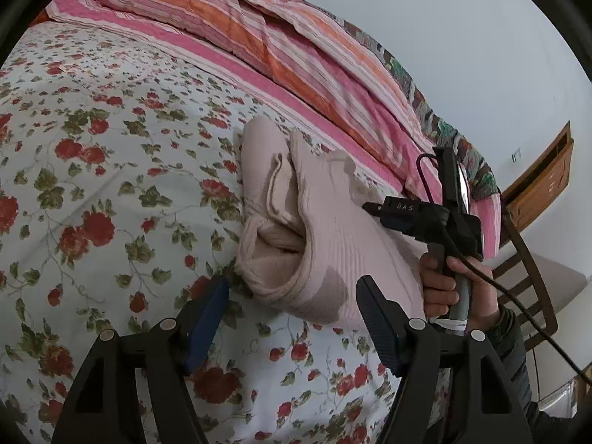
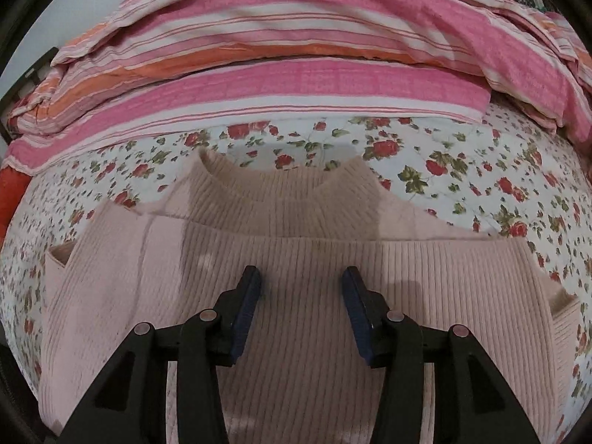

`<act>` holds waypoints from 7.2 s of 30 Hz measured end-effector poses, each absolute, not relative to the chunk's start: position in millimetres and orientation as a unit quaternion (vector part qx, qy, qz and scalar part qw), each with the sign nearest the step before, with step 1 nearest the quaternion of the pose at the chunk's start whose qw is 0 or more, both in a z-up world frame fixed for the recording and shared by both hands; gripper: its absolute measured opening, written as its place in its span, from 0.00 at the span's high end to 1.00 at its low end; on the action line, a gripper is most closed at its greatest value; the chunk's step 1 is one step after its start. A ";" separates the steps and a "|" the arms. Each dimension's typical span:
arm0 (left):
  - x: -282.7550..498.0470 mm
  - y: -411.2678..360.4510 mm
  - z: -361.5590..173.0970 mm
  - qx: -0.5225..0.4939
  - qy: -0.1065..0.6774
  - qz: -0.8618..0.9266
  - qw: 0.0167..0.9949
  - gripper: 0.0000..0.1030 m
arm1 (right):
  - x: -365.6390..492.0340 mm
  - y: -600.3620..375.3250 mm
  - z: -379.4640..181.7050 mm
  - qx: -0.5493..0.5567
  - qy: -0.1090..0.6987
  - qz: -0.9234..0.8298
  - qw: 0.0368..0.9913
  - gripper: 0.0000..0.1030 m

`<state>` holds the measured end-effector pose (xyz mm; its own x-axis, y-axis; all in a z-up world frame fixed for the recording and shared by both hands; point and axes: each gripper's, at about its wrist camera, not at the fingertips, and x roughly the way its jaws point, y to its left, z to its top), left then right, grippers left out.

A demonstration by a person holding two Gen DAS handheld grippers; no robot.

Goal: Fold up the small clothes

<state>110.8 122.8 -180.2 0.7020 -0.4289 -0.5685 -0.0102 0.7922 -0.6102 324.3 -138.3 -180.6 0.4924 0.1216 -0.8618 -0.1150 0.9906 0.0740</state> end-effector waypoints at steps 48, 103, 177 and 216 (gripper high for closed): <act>142.5 109.6 -187.7 -0.342 0.308 -0.074 0.885 0.34 | 177.5 -321.4 -138.9 0.212 0.292 0.119 0.925 0.55; 156.8 -115.7 -89.2 -0.093 0.291 -0.122 0.944 0.21 | 144.0 -443.2 -131.8 0.272 0.283 0.137 0.909 0.44; 166.7 89.8 -98.3 -0.235 0.244 -0.072 0.938 0.21 | 219.2 -275.8 -76.5 0.260 0.419 0.110 0.863 0.63; 180.2 44.9 -147.8 -0.141 0.349 -0.123 0.918 0.21 | 245.5 -248.6 -169.4 0.167 0.371 0.199 0.892 0.49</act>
